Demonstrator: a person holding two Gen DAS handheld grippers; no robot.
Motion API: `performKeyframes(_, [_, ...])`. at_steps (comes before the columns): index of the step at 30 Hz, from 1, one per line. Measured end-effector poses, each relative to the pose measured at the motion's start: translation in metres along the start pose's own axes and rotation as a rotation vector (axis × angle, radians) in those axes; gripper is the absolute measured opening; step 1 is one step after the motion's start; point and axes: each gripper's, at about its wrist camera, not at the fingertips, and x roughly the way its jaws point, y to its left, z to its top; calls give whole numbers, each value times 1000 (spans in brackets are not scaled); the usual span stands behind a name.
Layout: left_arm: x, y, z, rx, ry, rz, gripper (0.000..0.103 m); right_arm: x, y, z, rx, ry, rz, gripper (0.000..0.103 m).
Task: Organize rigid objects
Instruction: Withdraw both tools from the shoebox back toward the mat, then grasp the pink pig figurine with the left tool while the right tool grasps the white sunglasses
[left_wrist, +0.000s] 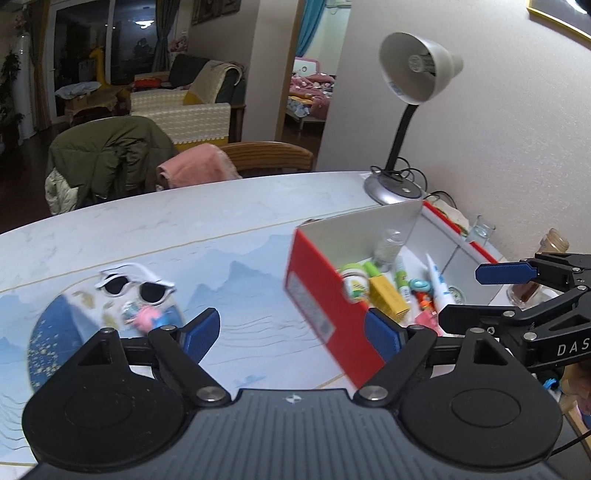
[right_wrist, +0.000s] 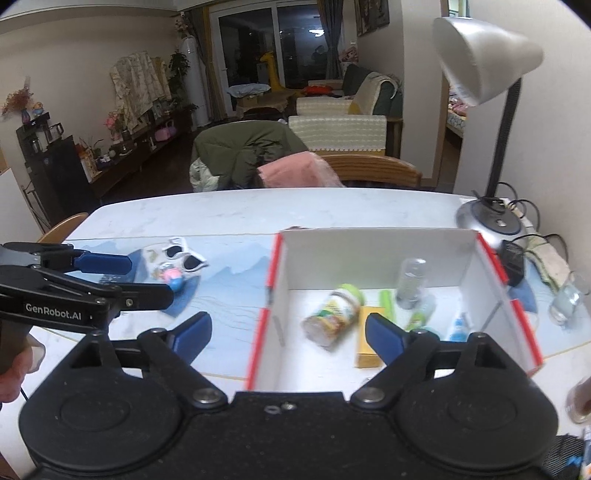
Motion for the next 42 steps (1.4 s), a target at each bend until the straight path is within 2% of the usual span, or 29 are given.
performKeyframes(6, [-11,42,-10,-33,-9,24,87,13,35,3,-10,15,20,90])
performKeyframes(10, [-15,68,-14,-44,-19,44,103,24,58,6,-15,27,26,90])
performKeyframes(16, [-9,99,-21,-37,-21,49,103,46,88,17,-45,50,29,90])
performKeyframes(26, [24,135,-25,-14,1,49,103,98,126,47,-106,87,21,90])
performKeyframes(34, [60,152,-26,26,6,93,103,153,139,66,-140,145,45,90])
performKeyframes(42, [98,160,-26,70,16,83,103,203,152,77,-199,211,66,88])
